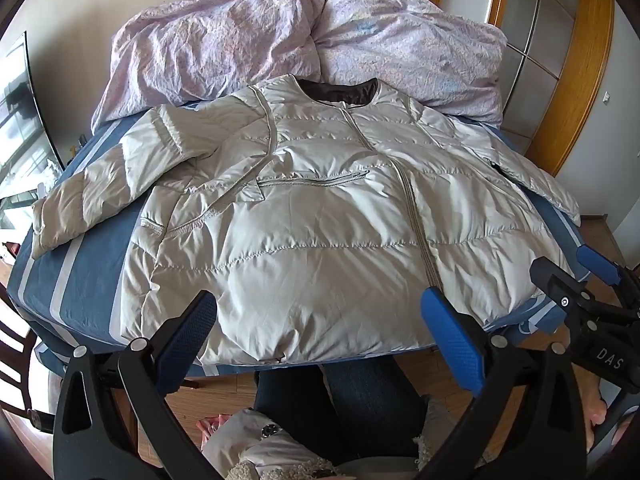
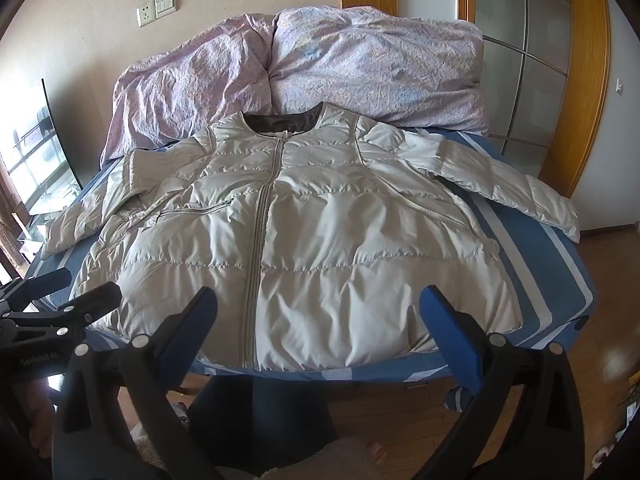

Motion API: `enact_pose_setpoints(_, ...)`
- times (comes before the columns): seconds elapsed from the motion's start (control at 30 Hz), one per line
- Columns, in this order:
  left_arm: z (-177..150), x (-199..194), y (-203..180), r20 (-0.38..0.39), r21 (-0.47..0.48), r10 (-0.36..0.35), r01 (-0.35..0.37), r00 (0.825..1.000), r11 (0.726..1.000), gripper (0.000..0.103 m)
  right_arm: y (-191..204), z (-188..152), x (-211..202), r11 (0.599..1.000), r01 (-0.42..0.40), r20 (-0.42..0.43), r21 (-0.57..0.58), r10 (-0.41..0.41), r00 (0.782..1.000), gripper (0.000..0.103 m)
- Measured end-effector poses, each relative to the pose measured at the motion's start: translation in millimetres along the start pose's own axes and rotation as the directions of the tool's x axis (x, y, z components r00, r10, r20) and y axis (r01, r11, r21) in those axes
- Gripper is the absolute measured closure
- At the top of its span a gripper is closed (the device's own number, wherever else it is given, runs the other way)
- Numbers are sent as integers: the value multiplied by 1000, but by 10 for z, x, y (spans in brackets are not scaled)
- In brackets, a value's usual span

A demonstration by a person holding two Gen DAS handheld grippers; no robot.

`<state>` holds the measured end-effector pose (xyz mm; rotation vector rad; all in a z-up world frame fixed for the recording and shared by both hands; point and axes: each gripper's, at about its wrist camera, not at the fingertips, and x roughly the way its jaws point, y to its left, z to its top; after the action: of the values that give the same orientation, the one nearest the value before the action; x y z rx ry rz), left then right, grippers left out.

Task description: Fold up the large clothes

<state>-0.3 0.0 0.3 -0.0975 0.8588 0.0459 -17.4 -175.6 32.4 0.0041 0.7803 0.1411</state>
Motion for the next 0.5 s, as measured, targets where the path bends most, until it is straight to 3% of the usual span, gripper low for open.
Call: enact_pose_setpoints(0.5,0,-1,0,1,1,0,0,1000,1000,1,1,-3,3,1000,4,-2,-3,-4,1000,2)
